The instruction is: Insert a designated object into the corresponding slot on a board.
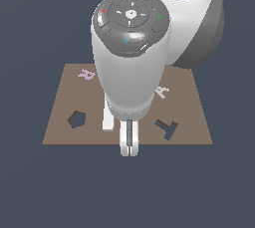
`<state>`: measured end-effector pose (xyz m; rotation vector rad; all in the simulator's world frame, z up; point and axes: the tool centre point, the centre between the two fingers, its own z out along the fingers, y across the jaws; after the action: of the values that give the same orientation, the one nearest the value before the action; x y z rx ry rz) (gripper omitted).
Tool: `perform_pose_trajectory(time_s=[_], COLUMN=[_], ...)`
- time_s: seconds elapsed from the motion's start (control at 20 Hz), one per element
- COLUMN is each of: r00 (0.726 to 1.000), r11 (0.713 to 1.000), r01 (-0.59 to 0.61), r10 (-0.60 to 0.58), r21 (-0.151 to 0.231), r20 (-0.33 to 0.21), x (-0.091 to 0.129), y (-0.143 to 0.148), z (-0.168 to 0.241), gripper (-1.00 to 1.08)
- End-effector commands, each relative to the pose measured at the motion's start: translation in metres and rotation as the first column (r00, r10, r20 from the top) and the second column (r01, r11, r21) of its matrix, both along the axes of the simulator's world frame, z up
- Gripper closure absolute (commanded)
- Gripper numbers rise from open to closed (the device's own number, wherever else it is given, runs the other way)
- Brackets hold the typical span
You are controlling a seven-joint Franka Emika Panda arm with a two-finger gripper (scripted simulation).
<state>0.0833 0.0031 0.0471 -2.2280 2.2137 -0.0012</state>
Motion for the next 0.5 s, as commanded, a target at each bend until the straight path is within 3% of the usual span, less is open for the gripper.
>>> perform_pose_trajectory(time_s=[0.0,0.25,0.3,0.45], r00=[1.000,1.000,1.000,1.000], r11=[1.000,1.000,1.000,1.000], r01=[0.001,0.001,0.001,0.001], r10=[-0.001,-0.001,-0.001,-0.001], r21=[0.000,0.000,0.000,0.000], r20=[-0.001,-0.001,-0.001,-0.001], x=[0.000,-0.001,-0.001,-0.001], y=[0.000,0.000,0.000,0.000], z=[-0.007,-0.017,-0.017,-0.017], gripper=[-0.92,-0.92,1.08,1.08])
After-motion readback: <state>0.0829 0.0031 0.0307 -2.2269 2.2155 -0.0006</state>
